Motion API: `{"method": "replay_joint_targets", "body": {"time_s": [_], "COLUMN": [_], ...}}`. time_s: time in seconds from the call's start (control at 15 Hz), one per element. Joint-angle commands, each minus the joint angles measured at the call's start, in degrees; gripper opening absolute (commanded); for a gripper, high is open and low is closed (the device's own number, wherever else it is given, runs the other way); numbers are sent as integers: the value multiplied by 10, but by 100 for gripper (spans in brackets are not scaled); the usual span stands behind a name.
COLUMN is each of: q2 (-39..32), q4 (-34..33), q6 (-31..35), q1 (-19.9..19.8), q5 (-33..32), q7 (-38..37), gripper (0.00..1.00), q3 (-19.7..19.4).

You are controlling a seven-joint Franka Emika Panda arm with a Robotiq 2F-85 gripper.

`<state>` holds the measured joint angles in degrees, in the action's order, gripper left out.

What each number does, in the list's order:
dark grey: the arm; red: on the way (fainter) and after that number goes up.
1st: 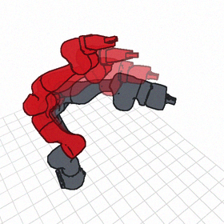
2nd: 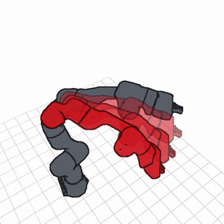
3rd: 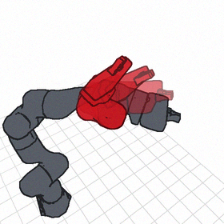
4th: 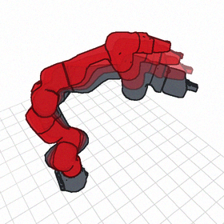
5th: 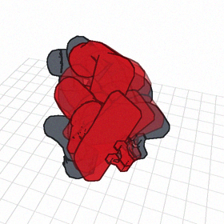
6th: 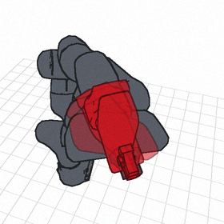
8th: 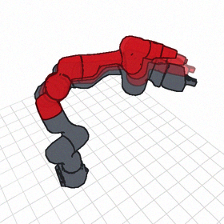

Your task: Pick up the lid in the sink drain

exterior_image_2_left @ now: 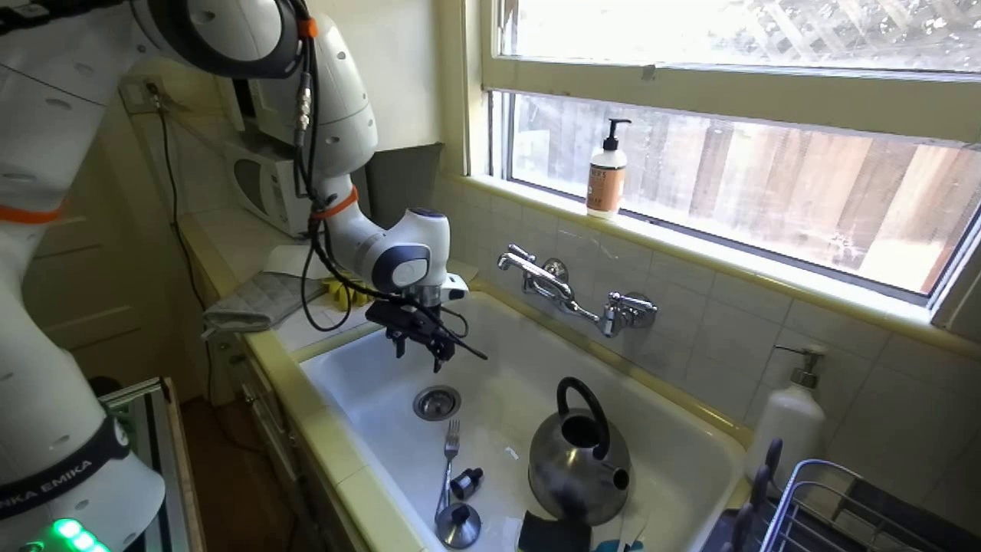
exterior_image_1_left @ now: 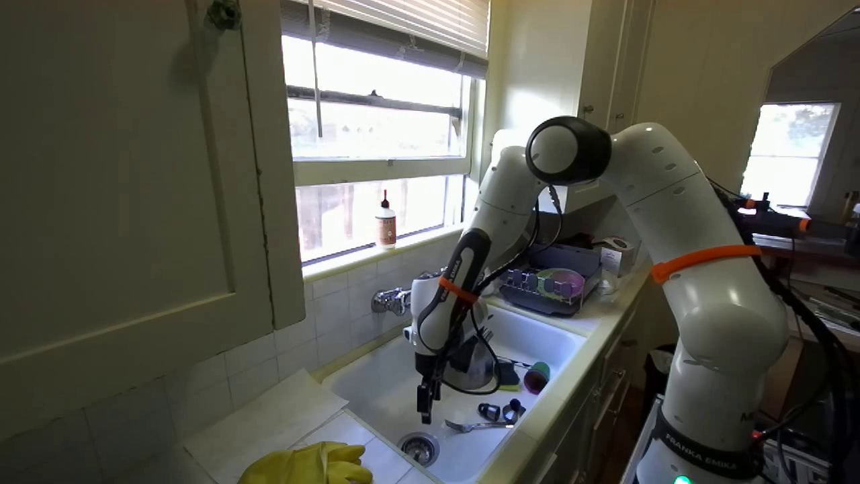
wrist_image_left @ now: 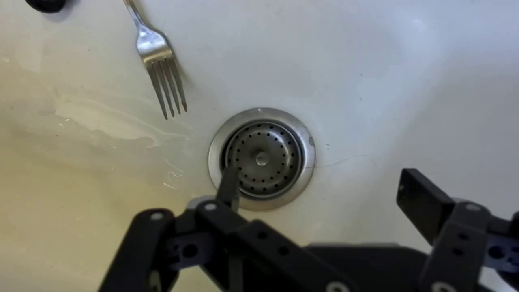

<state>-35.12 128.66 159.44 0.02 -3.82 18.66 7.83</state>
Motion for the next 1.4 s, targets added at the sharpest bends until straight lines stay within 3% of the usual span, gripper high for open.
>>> {"method": "replay_joint_targets", "body": {"time_s": [0.0, 0.6, 0.73, 1.33], "q2": [-60, -165, -183, -230], "q4": [-51, -146, -165, -213], "q6": [-7, -1, -8, -5], "q1": [5, 26, 33, 65], "q5": [-5, -25, -31, -50], "q7": [-22, -25, -26, -57], "gripper": [75, 4, 0, 0], "q3": [-5, -17, -20, -53]}}
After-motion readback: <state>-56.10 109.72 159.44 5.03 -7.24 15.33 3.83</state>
